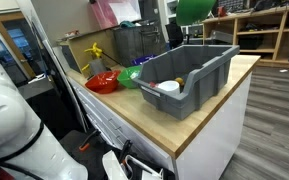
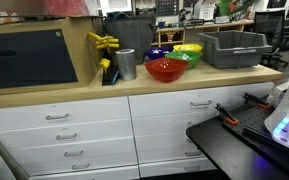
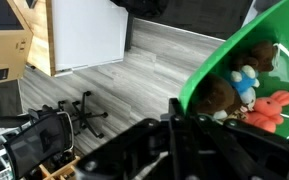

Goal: Pour the contents from the left green bowl into the grey trailer

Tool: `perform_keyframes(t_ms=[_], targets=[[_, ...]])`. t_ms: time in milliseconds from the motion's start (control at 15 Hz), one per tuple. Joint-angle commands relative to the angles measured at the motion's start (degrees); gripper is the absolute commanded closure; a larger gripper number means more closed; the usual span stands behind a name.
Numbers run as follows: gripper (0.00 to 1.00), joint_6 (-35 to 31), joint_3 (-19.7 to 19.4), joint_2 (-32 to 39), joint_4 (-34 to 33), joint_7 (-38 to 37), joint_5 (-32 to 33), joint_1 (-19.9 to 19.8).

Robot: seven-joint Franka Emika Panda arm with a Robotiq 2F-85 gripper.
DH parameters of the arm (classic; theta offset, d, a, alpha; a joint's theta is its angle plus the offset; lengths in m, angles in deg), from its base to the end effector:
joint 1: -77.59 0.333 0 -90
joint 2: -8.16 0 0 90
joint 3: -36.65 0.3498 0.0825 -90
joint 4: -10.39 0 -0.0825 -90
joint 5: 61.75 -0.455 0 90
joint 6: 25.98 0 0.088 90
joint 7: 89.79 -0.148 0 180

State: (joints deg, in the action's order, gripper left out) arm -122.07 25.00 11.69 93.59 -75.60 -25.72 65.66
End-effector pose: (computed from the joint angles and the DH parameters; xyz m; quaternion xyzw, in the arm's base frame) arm 0.5765 -0.3351 0.6818 0.9433 -0.0694 -0.0280 0.3234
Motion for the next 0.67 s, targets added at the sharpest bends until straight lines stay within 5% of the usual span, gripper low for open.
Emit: perform_keyframes(t_ms=[0,600], targets=[[0.99,0.37,0.22,-0.24,1.47,0.27,3.7,0.52],[0.99,1.68,2.62,-1.05,9.4,-0.58,11.59,3.02]])
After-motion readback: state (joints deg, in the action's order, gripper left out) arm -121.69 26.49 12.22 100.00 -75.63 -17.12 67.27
